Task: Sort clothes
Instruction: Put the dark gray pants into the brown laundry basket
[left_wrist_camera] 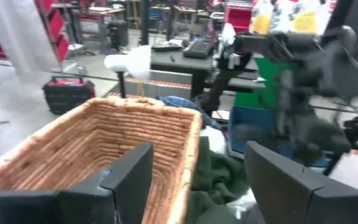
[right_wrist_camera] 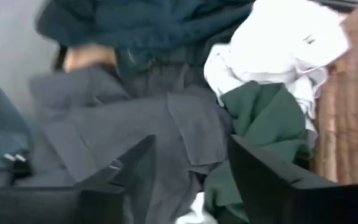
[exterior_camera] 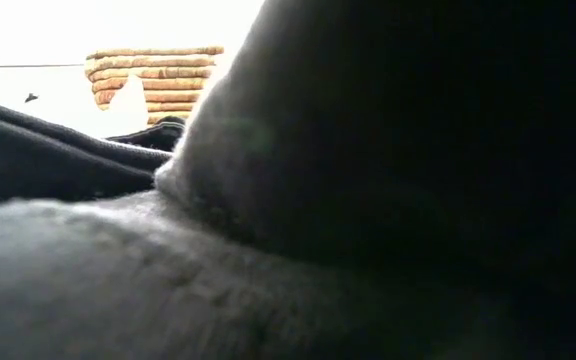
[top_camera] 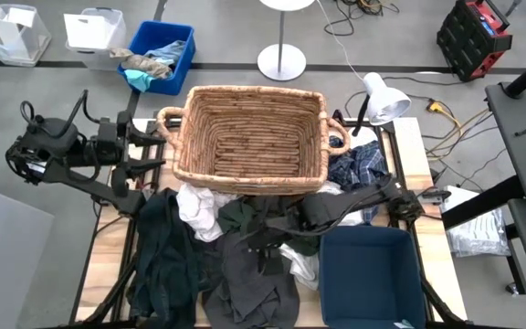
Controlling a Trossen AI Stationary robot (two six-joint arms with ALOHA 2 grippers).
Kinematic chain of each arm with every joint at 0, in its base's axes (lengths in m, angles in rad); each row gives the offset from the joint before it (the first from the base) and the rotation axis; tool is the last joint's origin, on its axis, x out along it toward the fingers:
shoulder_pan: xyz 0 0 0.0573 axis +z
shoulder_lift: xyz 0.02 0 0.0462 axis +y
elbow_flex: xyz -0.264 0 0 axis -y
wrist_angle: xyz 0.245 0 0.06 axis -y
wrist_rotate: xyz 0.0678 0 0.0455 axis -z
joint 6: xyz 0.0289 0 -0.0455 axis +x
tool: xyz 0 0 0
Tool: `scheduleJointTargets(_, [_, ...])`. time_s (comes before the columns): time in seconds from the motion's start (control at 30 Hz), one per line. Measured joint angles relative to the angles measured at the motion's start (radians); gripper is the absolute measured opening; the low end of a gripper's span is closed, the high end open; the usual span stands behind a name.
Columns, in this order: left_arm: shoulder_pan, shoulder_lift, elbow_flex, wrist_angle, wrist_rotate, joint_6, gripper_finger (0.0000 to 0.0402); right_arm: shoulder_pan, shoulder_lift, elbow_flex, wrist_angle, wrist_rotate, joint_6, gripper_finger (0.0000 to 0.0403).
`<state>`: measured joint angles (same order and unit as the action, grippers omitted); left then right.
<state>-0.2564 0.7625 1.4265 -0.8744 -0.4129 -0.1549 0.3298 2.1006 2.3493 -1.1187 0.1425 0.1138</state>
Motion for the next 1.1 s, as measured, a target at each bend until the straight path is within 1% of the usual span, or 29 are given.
scheduleJointTargets(0.07, [0.0,-0.001,0.0,0.0,-0.021,0.008,0.0231,0.0,0.042,0.0,0.001,0.0,-0.037,0.0219])
scheduleJointTargets(0.17, [0.0,-0.007,0.0,-0.001,-0.025,0.007,0.0231,0.0,0.108,0.0,0.002,0.0,-0.07,0.024])
scheduleJointTargets(0.37, [0.0,-0.015,0.0,-0.001,-0.024,0.005,0.0231,0.0,0.209,0.0,0.01,0.01,-0.129,0.0256])
scheduleJointTargets(0.67, [0.0,-0.017,0.0,-0.003,-0.024,0.005,0.0231,-0.015,0.298,-0.001,0.09,0.071,-0.108,0.0247])
scheduleJointTargets(0.9, [0.0,-0.017,0.0,-0.006,-0.023,0.005,0.0231,-0.038,0.352,0.0,0.116,0.086,-0.062,0.0247])
scheduleJointTargets(1.0, [0.0,-0.017,0.0,-0.007,-0.023,0.004,0.0231,-0.041,0.369,0.0,0.118,0.086,-0.062,0.0235])
scheduleJointTargets(1.1, [0.0,-0.017,0.0,-0.01,-0.023,0.001,0.0231,-0.043,0.379,0.0,0.119,0.077,-0.062,0.0207])
